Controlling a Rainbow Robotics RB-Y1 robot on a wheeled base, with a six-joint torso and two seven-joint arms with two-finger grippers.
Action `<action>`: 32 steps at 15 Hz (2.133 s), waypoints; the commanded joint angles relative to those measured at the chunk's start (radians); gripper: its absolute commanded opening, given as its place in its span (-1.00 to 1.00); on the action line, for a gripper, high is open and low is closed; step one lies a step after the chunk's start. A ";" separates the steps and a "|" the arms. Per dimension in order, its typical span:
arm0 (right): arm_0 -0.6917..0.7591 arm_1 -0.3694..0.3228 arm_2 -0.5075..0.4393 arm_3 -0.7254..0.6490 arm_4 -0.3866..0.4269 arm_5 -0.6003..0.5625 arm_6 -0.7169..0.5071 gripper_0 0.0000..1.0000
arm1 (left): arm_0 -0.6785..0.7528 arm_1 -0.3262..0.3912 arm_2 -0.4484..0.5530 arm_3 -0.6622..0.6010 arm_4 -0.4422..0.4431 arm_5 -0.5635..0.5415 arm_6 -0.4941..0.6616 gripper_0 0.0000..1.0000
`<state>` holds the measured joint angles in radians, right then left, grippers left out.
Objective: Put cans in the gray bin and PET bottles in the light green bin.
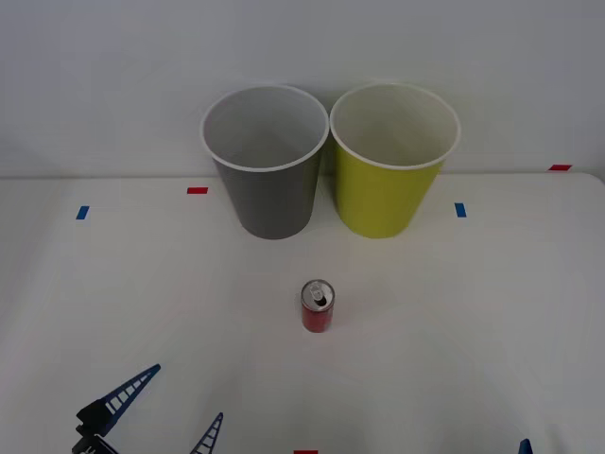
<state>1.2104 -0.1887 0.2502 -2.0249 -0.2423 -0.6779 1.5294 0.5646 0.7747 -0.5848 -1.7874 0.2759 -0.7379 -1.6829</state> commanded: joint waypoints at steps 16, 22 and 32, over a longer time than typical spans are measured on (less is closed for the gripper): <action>0.000 0.000 0.000 0.000 0.000 0.000 0.000 1.00 | -0.548 -0.068 -0.317 0.227 0.135 0.084 0.026 1.00; 0.000 0.000 0.000 0.000 0.000 0.000 0.000 1.00 | -0.634 -0.189 -0.322 0.322 0.132 0.124 0.026 1.00; 0.000 0.000 0.000 0.000 0.000 0.000 0.000 1.00 | -0.712 -0.265 -0.322 0.411 0.144 0.158 0.028 1.00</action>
<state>1.2103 -0.1887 0.2501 -2.0249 -0.2423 -0.6780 1.5294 -0.1401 0.5230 -0.9067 -1.3868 0.4202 -0.5805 -1.6550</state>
